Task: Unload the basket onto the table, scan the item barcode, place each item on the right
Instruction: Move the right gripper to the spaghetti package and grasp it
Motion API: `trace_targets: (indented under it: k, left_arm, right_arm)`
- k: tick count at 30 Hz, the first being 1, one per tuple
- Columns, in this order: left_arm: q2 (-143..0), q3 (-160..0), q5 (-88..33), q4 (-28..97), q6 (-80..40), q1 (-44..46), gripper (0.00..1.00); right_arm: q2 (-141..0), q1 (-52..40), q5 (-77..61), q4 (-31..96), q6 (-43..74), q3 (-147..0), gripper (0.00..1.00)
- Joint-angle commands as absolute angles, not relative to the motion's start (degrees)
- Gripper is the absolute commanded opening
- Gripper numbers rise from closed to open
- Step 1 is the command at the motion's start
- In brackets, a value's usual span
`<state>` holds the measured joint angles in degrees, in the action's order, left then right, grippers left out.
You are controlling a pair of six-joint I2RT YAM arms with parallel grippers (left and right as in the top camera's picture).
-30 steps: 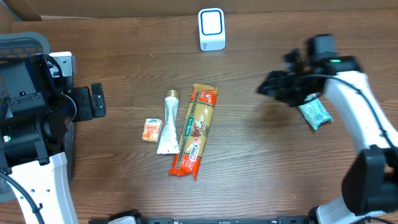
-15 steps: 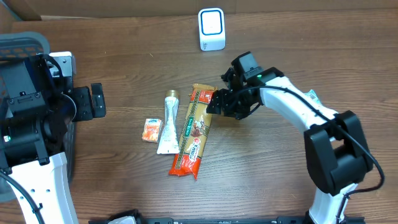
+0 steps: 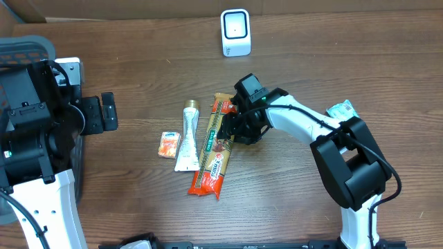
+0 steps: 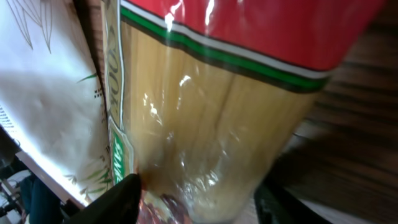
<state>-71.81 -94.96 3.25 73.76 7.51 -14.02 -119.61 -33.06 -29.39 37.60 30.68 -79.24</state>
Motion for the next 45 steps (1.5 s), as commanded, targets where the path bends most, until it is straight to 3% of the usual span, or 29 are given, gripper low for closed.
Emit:
trace_targets:
  k: [1, 4, 10, 12, 19, 23, 26, 30, 41, 45]
  left_arm:
    - [-71.90, -95.74, 2.98, 73.67, 8.14, -14.24, 1.00]
    - [-71.90, -95.74, 2.98, 73.67, 8.16, -14.24, 1.00]
    - [-71.90, -95.74, 2.98, 73.67, 8.16, -14.24, 1.00]
    - [-71.90, -95.74, 2.98, 73.67, 8.14, -14.24, 1.00]
    - [-71.90, -95.74, 2.98, 73.67, 8.16, -14.24, 1.00]
    - [-71.90, -95.74, 2.98, 73.67, 8.14, -14.24, 1.00]
    - [-71.90, -95.74, 2.98, 73.67, 8.16, -14.24, 1.00]
    - [-71.90, -95.74, 2.98, 73.67, 8.16, -14.24, 1.00]
    - [-71.90, -95.74, 2.98, 73.67, 8.16, -14.24, 1.00]
    - [-71.90, -95.74, 2.98, 73.67, 8.16, -14.24, 1.00]
  right_arm:
    - [-119.81, -33.87, -27.64, 35.92, 35.64, -76.73, 0.57]
    - [-119.81, -34.06, -27.09, 35.22, 36.01, -75.57, 0.52]
    - [-119.81, -33.89, -27.07, 36.29, 35.75, -75.48, 0.09]
    - [-118.98, -33.21, -27.11, 36.75, 35.33, -75.50, 0.04]
    - [-111.09, -29.87, -26.98, 43.64, 28.10, -76.95, 0.04]
    - [-106.15, -28.32, -24.86, 55.77, 25.12, -81.82, 0.04]
    - [-105.75, -28.18, -13.39, 71.61, 23.73, -90.98, 0.04]
    - [-105.78, -28.93, 0.60, 82.11, 25.28, -99.50, 0.04]
    - [-114.45, -32.60, 18.11, 87.48, 28.80, -101.65, 0.04]
    - [-119.77, -33.91, 18.11, 87.74, 28.75, -101.65, 0.04]
